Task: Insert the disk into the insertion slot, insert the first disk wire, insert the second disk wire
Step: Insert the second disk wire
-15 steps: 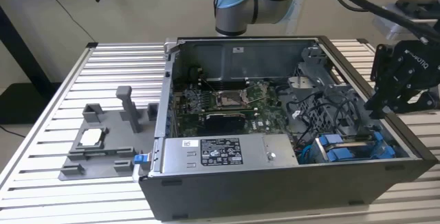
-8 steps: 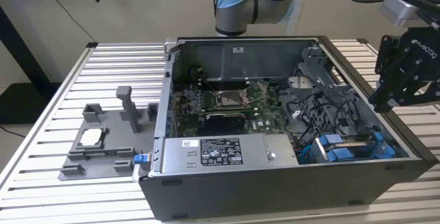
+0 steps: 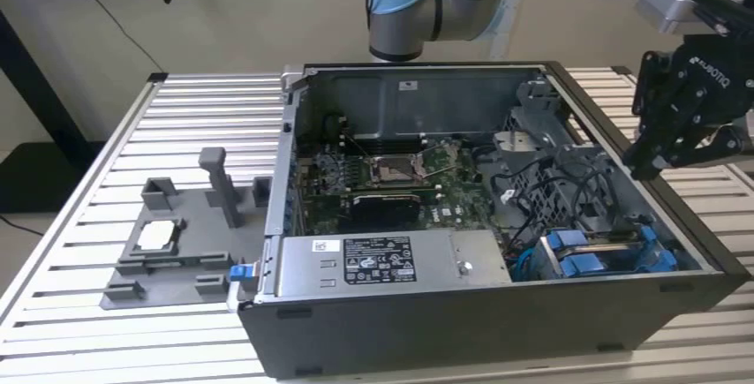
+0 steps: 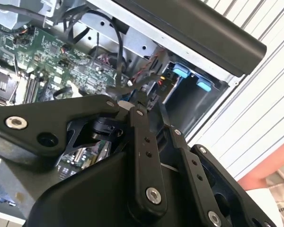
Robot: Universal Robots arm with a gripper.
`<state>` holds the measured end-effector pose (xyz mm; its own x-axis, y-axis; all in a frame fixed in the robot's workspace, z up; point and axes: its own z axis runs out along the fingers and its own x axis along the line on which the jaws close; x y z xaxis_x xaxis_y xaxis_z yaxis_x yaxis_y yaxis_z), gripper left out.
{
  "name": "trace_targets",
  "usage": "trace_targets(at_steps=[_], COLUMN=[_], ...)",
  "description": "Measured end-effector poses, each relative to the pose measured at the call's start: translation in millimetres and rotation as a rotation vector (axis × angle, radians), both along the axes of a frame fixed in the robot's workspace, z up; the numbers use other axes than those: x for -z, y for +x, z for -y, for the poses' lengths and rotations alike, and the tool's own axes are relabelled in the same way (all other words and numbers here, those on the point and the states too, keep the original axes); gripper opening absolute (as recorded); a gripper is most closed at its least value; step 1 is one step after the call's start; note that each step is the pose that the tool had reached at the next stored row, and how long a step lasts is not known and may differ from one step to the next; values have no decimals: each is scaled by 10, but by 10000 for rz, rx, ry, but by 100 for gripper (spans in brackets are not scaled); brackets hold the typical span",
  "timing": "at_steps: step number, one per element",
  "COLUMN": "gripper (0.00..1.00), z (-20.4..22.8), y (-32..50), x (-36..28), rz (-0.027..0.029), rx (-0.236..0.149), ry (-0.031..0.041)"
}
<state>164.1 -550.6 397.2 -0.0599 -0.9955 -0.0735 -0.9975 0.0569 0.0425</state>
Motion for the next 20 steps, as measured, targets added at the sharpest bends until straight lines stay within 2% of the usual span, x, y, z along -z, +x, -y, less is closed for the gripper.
trace_targets(at_steps=[4,6,11,16,20], gripper=[27,27,27,27,27], z=[-124,-151,-158,-158,-159], y=[0,-15,-212,-434,-614], x=[0,0,1,-1,-1], rz=[0,1,12,27,77], rx=[0,1,3,2,2], ry=[0,1,6,125,191])
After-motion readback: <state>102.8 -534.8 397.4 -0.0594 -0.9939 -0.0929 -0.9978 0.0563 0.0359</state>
